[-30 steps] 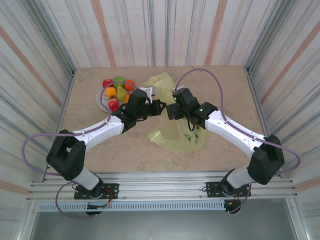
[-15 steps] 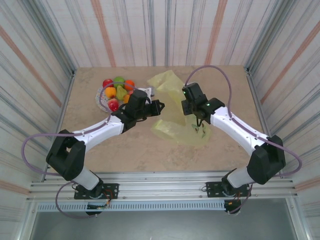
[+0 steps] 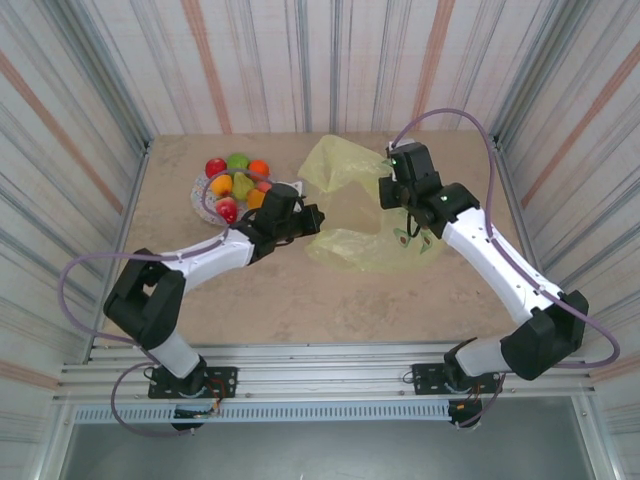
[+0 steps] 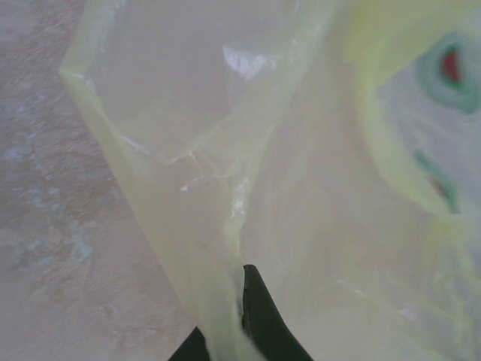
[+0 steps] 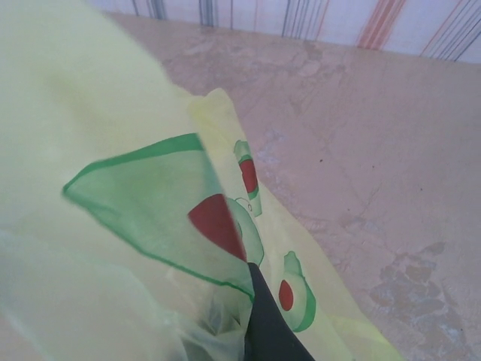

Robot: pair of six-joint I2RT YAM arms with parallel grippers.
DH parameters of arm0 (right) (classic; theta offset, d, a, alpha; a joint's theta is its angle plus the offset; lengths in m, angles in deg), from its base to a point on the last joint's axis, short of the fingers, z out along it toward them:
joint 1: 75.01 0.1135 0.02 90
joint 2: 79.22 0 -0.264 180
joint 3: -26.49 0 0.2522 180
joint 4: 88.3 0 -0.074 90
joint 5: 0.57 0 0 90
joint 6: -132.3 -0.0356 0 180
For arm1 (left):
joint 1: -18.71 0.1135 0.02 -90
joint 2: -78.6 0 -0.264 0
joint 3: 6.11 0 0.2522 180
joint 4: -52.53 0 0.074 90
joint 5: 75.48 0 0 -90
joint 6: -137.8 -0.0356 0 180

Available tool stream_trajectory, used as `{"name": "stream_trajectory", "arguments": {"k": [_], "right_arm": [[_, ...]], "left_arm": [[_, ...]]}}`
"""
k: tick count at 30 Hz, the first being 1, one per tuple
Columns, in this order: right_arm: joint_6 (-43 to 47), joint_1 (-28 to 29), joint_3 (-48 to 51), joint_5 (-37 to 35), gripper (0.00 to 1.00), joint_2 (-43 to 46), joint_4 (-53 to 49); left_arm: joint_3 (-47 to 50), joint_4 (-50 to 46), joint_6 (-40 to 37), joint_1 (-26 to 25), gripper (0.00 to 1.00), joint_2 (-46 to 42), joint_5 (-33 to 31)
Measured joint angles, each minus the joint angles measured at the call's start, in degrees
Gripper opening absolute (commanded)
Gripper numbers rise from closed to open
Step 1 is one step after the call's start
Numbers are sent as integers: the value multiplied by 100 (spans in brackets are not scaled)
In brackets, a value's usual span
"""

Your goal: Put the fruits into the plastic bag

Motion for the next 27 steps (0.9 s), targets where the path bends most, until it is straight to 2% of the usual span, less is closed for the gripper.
{"name": "stream_trajectory", "arguments": {"k": [2, 5, 9, 11, 17, 22, 27], "right_arm": [[-2, -76, -37, 81, 0, 0, -2], [-7, -155, -61, 216, 0, -28, 9], [-7, -177, -61, 387, 0, -227, 22], [-9, -184, -61, 446, 0, -363, 22], [-151, -313, -59, 634, 0, -684, 24], [-363, -437, -59, 802, 0, -935, 144], [-577, -448, -59, 994, 0, -1268, 278]], "left_arm": [[55, 0, 4, 22, 2, 146, -48], [127, -7, 2, 26, 15, 280, -74], [153, 39, -92, 26, 47, 275, -76], [181, 37, -190, 28, 60, 216, -35], [343, -254, -525, 170, 90, -461, 221], [553, -654, -651, 636, 94, -1366, 654], [553, -1329, -750, 1399, 94, -1989, 1137]]}}
